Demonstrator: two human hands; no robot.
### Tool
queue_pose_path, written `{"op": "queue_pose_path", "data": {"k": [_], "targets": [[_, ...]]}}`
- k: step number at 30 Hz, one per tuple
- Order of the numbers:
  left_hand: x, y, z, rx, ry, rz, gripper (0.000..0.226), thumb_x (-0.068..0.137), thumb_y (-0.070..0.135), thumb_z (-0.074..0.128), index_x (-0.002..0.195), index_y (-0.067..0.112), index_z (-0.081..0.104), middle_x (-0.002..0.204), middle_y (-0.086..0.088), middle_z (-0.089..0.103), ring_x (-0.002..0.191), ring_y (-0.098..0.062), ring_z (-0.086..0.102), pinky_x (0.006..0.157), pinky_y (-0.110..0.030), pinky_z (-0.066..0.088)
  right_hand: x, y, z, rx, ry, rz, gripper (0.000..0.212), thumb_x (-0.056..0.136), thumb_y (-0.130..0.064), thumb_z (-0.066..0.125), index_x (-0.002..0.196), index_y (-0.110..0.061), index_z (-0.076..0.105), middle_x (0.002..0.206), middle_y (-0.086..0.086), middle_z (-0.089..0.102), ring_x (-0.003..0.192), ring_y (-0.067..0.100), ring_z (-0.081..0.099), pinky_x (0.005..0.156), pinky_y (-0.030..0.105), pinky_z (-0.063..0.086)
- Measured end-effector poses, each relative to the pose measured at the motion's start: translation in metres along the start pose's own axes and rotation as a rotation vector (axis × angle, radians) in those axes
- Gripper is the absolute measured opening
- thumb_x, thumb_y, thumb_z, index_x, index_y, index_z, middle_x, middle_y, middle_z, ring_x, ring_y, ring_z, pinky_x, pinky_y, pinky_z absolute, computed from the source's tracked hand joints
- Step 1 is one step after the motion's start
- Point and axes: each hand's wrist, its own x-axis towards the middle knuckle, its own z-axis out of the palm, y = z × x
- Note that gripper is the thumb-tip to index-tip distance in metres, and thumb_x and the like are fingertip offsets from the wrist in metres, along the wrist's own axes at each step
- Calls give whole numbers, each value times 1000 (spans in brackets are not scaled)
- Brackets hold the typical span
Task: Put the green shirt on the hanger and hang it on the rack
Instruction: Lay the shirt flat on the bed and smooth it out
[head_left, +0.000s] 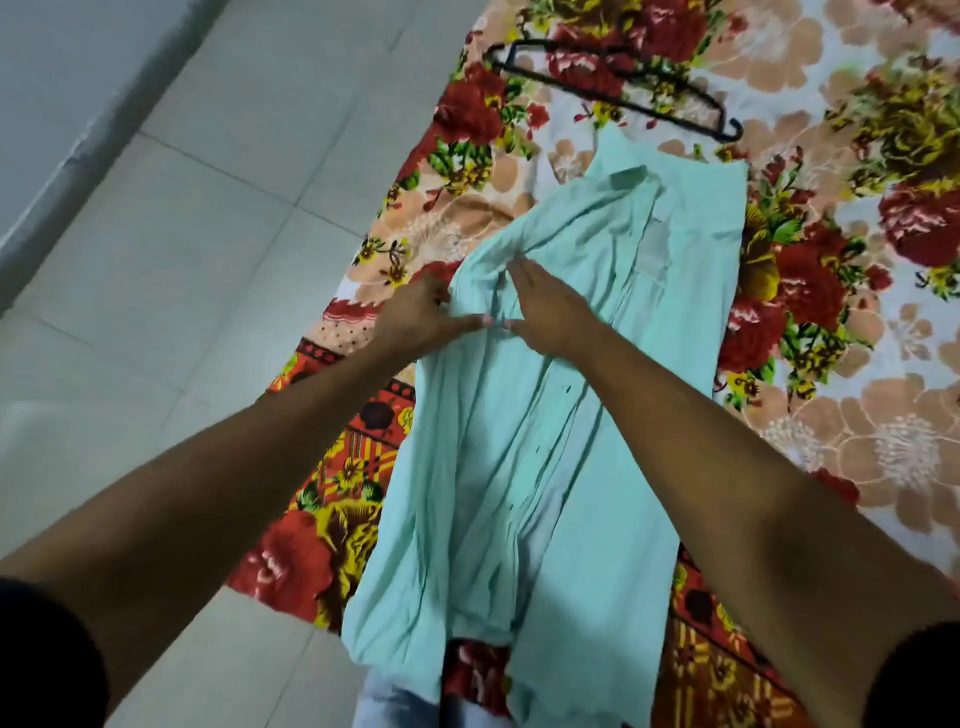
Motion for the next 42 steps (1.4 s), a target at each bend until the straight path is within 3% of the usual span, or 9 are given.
{"op": "queue_pose_path", "data": {"k": [6, 10, 16, 22, 26, 29, 32, 35, 42], "targets": [[-30, -20, -5, 63, 108, -16, 24, 70, 13, 61, 88, 3, 72, 87, -16, 71, 87, -36, 68, 65, -36, 44, -1, -15, -10, -42, -78, 81, 85, 98, -40, 66, 158, -2, 19, 165, 20, 23, 149, 35, 34, 116, 46, 33], [-22, -44, -34, -75, 312, -194, 23, 87, 24, 66, 105, 12, 72, 110, -14, 73, 107, -33, 66, 84, -36, 50, 6, -21, -6, -198, -103, 111, 82, 97, -41, 65, 157, -3, 22, 165, 20, 24, 154, 33, 25, 121, 52, 25], [-76, -67, -6, -121, -98, -223, 53, 79, 39, 86, 116, 5, 69, 110, -9, 70, 97, -25, 67, 79, -37, 60, -11, -80, -13, -436, 66, 41, 45, 91, -12, 63, 135, -6, 53, 147, 20, 43, 138, 38, 40, 107, 46, 38], [-127, -94, -1, -490, 149, -250, 36, 89, 36, 75, 108, 8, 63, 100, -4, 71, 91, -24, 71, 63, -27, 51, -47, -134, 29, -121, -71, -213, 61, 95, -30, 65, 149, -13, 42, 146, 18, 48, 133, 38, 48, 105, 49, 43], [-173, -102, 11, -480, -213, -258, 52, 82, 43, 84, 123, 16, 68, 108, 5, 73, 91, -13, 73, 61, -14, 55, -69, -153, 48, -148, -43, -140, 64, 95, -28, 65, 152, -12, 40, 160, 21, 34, 150, 38, 29, 120, 48, 29], [-184, -97, 22, -485, -150, -247, 44, 85, 31, 82, 124, 15, 70, 109, 2, 72, 91, -15, 69, 68, -16, 54, -84, -158, 55, -78, 99, -144, 43, 92, -20, 65, 131, -5, 60, 143, 20, 51, 136, 40, 44, 109, 49, 43], [-203, -93, 24, -572, -180, -277, 52, 74, 17, 73, 126, 11, 66, 115, -3, 71, 101, -21, 68, 83, -28, 57, -105, -180, 59, 255, 169, 13, 38, 101, -36, 55, 105, -1, 68, 107, 19, 63, 105, 37, 59, 89, 42, 48], [-222, -96, 24, -594, -231, -285, 51, 73, 5, 68, 123, 11, 61, 107, 1, 67, 97, -15, 65, 84, -30, 55, -125, -203, 59, 636, -45, 267, 56, 94, -61, 58, 100, -6, 66, 93, 11, 71, 95, 30, 68, 82, 39, 53], [-228, -112, 15, -689, -75, -375, 18, 87, 1, 69, 101, 11, 64, 89, -2, 61, 81, -17, 56, 68, -28, 45, -135, -228, 63, 852, -108, 457, 30, 99, -29, 60, 108, -2, 69, 108, 14, 71, 104, 32, 65, 89, 36, 48]]}}
